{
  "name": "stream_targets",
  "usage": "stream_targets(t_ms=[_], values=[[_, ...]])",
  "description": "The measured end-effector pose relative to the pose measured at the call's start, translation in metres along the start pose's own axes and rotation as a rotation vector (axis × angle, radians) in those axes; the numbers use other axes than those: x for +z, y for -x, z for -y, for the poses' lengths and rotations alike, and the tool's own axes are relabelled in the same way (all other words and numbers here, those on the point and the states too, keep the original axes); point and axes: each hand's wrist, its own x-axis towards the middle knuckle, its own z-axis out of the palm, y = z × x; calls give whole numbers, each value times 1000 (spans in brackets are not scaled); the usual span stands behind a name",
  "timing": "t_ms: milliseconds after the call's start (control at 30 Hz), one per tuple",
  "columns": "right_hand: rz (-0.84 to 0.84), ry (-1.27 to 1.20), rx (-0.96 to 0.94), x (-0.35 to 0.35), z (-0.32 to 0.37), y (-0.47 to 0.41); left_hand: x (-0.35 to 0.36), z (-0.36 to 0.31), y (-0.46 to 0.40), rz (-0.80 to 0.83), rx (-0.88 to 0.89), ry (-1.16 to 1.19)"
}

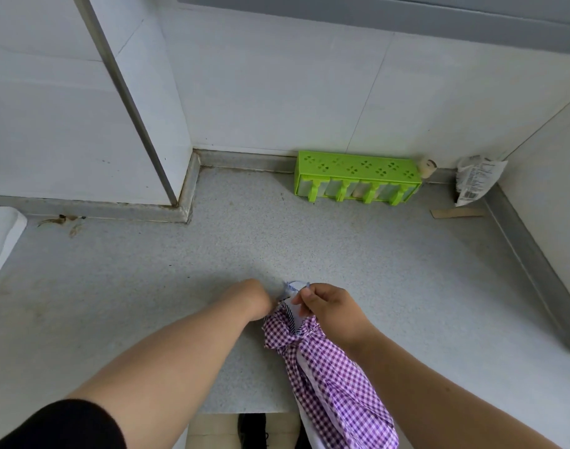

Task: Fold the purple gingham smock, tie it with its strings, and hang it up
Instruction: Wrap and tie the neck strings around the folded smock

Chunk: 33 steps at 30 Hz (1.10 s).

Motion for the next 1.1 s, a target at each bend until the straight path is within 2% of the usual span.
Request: stream_targets(t_ms=[67, 200, 267, 367, 567, 767, 934, 1100], values=[[-28, 10, 12, -8, 0, 0, 0, -4, -6, -2, -24, 147], [-86, 13, 30, -21, -6, -1, -2, -7, 2, 92, -85, 797], [-133, -5, 38, -28, -6, 0, -9, -8, 13, 115, -39, 886], [-205, -12, 4, -38, 2, 6, -31, -18, 38, 101, 127, 914], [-222, -28, -99, -55, 32, 16, -74, -39, 87, 221, 403, 951], [-307, -81, -172, -71, 63, 32, -96, -65, 134, 214, 532, 974], [-238, -35, -224, -86, 77, 34, -107, -82, 160, 142, 594, 937], [-175, -151, -281, -100, 90, 40, -115, -99, 181, 58, 654, 930]])
